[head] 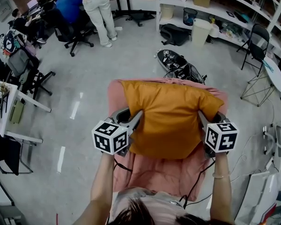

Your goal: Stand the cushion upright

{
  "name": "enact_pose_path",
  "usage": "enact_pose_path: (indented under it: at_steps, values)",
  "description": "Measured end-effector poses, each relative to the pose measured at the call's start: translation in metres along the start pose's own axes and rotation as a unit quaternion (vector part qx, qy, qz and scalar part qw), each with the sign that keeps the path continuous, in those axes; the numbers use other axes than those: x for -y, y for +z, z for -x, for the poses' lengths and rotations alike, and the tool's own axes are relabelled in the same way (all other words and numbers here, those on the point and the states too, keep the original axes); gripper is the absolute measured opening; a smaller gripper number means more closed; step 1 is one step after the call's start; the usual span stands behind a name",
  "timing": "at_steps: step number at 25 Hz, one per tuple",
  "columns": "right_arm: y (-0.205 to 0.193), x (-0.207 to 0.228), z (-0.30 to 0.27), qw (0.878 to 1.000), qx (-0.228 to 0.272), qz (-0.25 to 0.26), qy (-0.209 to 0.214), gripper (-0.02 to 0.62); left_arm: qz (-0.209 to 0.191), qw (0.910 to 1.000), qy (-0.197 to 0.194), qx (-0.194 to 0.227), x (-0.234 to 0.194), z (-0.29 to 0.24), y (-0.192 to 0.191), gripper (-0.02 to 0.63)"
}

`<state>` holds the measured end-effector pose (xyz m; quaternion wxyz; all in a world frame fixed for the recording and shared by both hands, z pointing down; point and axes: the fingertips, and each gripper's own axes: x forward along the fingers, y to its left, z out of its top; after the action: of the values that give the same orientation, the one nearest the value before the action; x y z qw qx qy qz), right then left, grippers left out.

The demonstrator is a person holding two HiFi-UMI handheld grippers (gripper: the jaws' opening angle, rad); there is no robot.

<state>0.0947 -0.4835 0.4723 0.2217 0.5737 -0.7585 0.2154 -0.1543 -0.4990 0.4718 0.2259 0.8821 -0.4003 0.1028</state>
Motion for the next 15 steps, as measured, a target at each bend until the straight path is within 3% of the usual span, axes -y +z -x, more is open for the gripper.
enact_pose_path:
  at_steps: [15]
  values:
    - [0.019,0.010,-0.024,1.000,0.012,0.004,0.000,0.153,0.004,0.9999,-0.002,0.012,-0.020,-0.021,0.014,0.123]
